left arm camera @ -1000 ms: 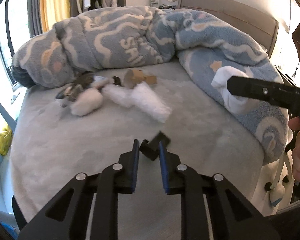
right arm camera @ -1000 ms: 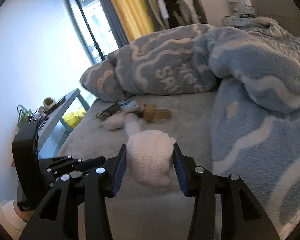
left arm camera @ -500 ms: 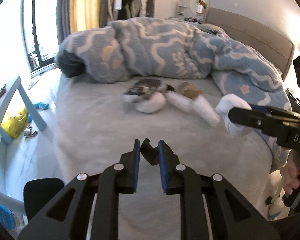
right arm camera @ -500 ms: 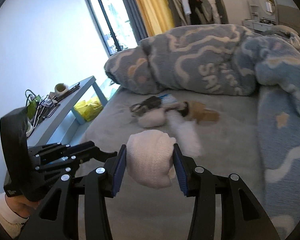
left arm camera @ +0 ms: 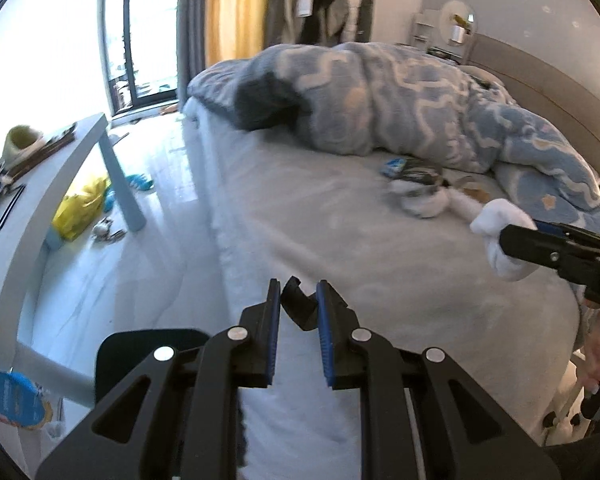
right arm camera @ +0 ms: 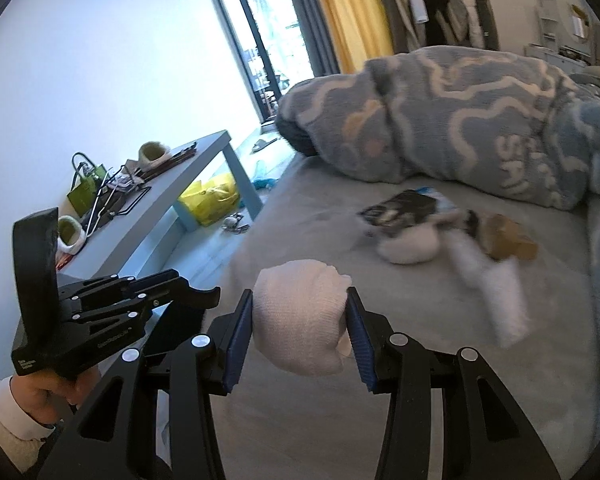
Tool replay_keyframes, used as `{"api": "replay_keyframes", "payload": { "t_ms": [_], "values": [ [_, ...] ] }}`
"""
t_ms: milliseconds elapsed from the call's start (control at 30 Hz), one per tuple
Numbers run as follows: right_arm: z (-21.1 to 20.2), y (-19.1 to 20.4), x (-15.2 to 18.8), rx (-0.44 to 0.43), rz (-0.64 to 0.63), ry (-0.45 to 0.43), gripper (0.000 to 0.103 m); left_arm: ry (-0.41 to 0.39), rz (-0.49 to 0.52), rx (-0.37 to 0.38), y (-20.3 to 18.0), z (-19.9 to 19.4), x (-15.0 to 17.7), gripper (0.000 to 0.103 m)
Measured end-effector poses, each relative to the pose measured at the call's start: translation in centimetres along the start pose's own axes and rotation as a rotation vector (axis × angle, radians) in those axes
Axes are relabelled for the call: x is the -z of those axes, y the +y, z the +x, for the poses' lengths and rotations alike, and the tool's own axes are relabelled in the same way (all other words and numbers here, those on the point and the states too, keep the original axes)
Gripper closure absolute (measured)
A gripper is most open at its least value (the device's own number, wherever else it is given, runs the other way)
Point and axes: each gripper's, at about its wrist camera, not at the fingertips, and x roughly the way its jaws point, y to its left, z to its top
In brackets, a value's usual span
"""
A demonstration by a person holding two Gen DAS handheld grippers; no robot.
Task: Collect trash
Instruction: 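Carry the tissue ball with the right gripper over the green bin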
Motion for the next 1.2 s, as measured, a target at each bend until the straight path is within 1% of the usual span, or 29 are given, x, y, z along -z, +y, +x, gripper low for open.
{"api": "replay_keyframes", "payload": {
  "t_ms": [300, 500, 733, 833, 933, 967, 1033, 1100, 1167, 1200],
  "values": [
    [3.6, 6.0, -0.3, -0.052, -0.040, 0.044, 0.057, 0.045, -0.078, -0.067, 6.4, 0.1, 2.3, 0.084],
    [6.1, 9.6, -0.6, -0.088, -0.068, 0.070, 0.057, 0.096, -0.118, -0.106, 10.3, 0.7, 4.3, 0.084],
    [9.2, 13.5, 0.1, -0.114, -0.100, 0.138, 0.057, 0.208, -0.146, -0.137, 14.0, 2.5, 7.9, 0.084],
    [10.5, 15.0, 0.4, -0.128, -0.110, 0.158, 0.057, 0.258, -0.185, -0.137, 15.7, 3.4, 9.4, 0.084],
    [11.8, 16.3, 0.8, -0.135, -0.125, 0.180, 0.057, 0.308, -0.200, -0.133, 16.9, 4.1, 10.7, 0.081],
    [12.2, 16.7, 1.0, -0.135, -0.130, 0.187, 0.057, 0.315, -0.201, -0.144, 17.2, 4.1, 11.1, 0.080],
    [13.1, 17.4, 1.3, -0.132, -0.140, 0.203, 0.057, 0.322, -0.206, -0.154, 17.9, 4.1, 11.6, 0.057],
    [14.0, 17.8, 1.6, -0.129, -0.142, 0.218, 0.057, 0.311, -0.223, -0.153, 18.5, 3.6, 11.9, 0.050],
    [15.1, 18.2, 2.0, -0.122, -0.145, 0.234, 0.057, 0.297, -0.236, -0.158, 19.2, 3.0, 11.9, 0.048],
    [15.7, 18.4, 2.3, -0.119, -0.145, 0.245, 0.057, 0.287, -0.240, -0.160, 19.4, 2.6, 11.8, 0.044]
  ]
}}
